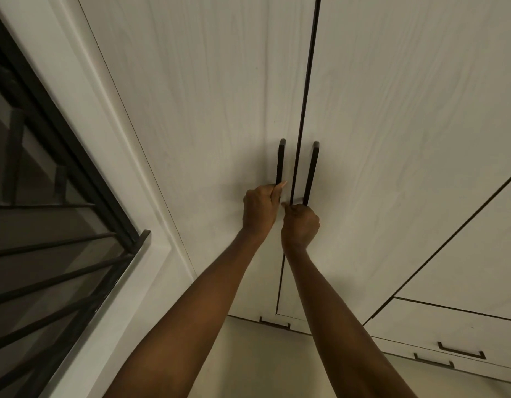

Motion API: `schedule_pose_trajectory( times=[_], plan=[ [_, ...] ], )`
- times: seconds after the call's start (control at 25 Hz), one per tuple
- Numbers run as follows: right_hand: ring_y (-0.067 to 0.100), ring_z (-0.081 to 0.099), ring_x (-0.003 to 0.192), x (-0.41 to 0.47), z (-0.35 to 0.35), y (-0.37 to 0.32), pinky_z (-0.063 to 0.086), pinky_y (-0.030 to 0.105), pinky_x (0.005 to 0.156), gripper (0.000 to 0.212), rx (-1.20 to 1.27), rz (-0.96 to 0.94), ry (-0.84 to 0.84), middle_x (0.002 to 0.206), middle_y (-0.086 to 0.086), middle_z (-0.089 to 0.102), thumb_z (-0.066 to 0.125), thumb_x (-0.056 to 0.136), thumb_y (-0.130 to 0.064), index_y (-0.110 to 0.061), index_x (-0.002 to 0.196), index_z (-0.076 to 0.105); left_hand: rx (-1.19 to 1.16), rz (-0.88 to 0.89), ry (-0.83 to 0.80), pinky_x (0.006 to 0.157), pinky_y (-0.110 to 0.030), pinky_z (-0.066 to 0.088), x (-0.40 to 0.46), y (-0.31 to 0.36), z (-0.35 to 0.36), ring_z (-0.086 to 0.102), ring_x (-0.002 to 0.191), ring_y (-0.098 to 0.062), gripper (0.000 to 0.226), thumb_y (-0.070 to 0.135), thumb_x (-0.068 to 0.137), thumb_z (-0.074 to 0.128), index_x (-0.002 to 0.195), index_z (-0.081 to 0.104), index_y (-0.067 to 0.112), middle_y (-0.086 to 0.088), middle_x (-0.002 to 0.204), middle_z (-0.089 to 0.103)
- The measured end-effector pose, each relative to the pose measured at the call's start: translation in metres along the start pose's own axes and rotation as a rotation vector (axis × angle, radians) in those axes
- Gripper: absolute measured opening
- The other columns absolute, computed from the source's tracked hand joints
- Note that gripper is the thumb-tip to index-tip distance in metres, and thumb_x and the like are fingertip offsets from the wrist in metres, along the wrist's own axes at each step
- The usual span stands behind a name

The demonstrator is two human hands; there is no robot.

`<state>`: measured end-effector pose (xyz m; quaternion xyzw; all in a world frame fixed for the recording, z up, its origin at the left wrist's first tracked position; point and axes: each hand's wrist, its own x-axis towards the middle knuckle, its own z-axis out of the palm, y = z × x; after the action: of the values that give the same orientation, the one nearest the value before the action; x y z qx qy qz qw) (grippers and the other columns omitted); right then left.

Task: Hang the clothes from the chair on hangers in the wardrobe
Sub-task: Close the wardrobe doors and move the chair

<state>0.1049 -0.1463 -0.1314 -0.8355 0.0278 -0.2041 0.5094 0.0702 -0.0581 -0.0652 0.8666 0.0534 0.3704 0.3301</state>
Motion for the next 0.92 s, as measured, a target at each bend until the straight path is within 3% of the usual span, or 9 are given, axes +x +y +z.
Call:
schedule_pose_trajectory(
  times=[0.2,0.4,0.72,0.8,0.92],
  plan=[
    [0.017,0.063,0.056,-0.003,0.008,0.004,0.048,0.024,0.055,0.029,-0.137,-0.087,0.019,0.069,0.005,0.071,0.069,0.098,-0.028,-0.009,0.076,0.074,-0.006,-0.014,-0.01,0.055,-0.026,0.058,0.003,-0.006,0.006,0.065,0.054,-0.014,0.035,0.032,0.102,0.059,0.083,0.075,0.007,-0.004,0.062,0.069],
    [0.025,0.07,0.066,-0.01,0.011,0.003,0.059,0.034,0.061,0.017,-0.101,-0.141,0.032,0.08,0.01,0.074,0.065,0.1,-0.018,-0.007,0.091,0.073,-0.01,-0.011,-0.023,0.056,-0.031,0.06,0.004,-0.009,0.008,0.067,0.056,-0.015,0.037,0.034,0.102,0.058,0.083,0.075,0.008,-0.004,0.064,0.069],
    [0.026,0.067,0.063,-0.014,-0.009,-0.003,0.055,0.035,0.056,0.016,-0.278,-0.194,-0.099,0.077,0.011,0.07,0.06,0.101,-0.014,-0.005,0.093,0.07,-0.077,-0.101,-0.099,0.068,-0.036,0.061,0.002,-0.004,-0.001,0.07,0.067,-0.015,0.036,0.037,0.099,0.064,0.084,0.077,0.007,-0.004,0.074,0.074],
    [0.024,0.064,0.061,-0.016,-0.02,0.0,0.052,0.032,0.053,0.016,-0.35,-0.204,-0.111,0.077,0.009,0.069,0.061,0.099,-0.013,-0.007,0.086,0.069,-0.089,-0.127,-0.164,0.074,-0.035,0.061,-0.004,-0.005,-0.006,0.07,0.075,-0.016,0.029,0.036,0.094,0.071,0.094,0.075,0.007,-0.005,0.085,0.075],
    [0.023,0.059,0.061,-0.02,-0.045,0.007,0.05,0.032,0.051,0.017,-0.406,-0.247,-0.105,0.075,0.005,0.062,0.061,0.094,-0.012,-0.01,0.078,0.066,-0.009,-0.161,-0.208,0.082,-0.033,0.06,-0.03,-0.012,-0.016,0.069,0.093,-0.02,0.039,0.031,0.09,0.077,0.121,0.067,0.009,-0.006,0.109,0.072]
  ],
)
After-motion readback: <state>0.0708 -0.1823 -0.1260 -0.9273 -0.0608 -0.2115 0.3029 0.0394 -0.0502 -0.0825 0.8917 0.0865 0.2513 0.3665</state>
